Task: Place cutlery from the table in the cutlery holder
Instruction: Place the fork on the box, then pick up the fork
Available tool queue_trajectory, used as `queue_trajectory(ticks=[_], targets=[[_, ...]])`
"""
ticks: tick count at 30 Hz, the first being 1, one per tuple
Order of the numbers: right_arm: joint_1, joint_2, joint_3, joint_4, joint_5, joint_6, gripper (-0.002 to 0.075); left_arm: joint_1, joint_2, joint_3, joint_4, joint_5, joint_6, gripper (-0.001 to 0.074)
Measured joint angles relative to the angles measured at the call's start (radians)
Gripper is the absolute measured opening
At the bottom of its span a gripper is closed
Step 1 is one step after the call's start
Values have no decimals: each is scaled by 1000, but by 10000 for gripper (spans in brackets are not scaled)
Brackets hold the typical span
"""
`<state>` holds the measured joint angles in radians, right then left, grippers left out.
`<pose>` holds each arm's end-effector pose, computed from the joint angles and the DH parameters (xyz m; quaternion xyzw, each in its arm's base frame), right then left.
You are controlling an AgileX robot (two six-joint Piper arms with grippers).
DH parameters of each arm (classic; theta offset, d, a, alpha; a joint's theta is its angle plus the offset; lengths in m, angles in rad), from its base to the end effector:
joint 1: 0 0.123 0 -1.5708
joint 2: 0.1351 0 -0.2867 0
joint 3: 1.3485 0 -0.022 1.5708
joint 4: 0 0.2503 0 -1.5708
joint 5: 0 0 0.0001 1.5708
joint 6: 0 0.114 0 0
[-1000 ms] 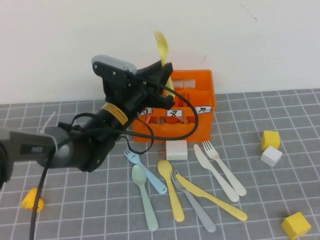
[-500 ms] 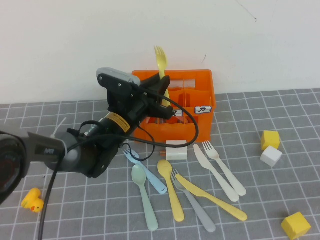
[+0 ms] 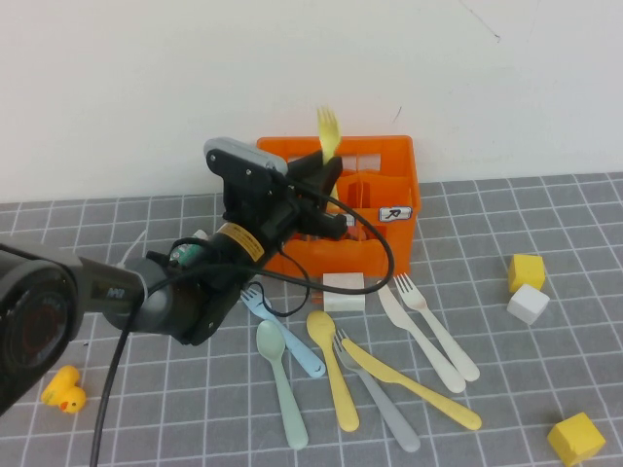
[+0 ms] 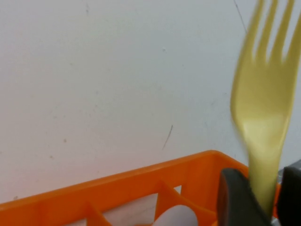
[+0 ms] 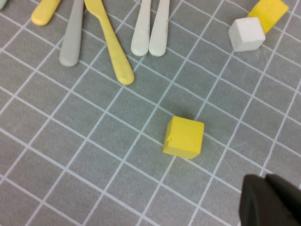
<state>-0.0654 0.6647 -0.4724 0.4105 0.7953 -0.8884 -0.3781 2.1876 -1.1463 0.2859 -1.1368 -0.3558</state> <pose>0.1248 0.0244 0.2416 -0.2902 0.8821 0.0160 0.3707 0.4235 -0.1996 0.1591 0.1447 0.6316 -0.3072 0.6970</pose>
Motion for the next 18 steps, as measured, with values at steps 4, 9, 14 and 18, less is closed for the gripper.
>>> queue_trajectory(ticks=[4, 9, 14, 18], targets=[[0, 0, 0, 0, 0, 0, -1, 0, 0, 0, 8, -4, 2, 302], [0, 0, 0, 0, 0, -2, -1, 0, 0, -2, 6, -4, 44, 338], [0, 0, 0, 0, 0, -28, -1, 0, -31, -2, 2, 1, 117, 279], [0, 0, 0, 12, 0, -53, -1, 0, -168, -2, 22, 106, 132, 109]])
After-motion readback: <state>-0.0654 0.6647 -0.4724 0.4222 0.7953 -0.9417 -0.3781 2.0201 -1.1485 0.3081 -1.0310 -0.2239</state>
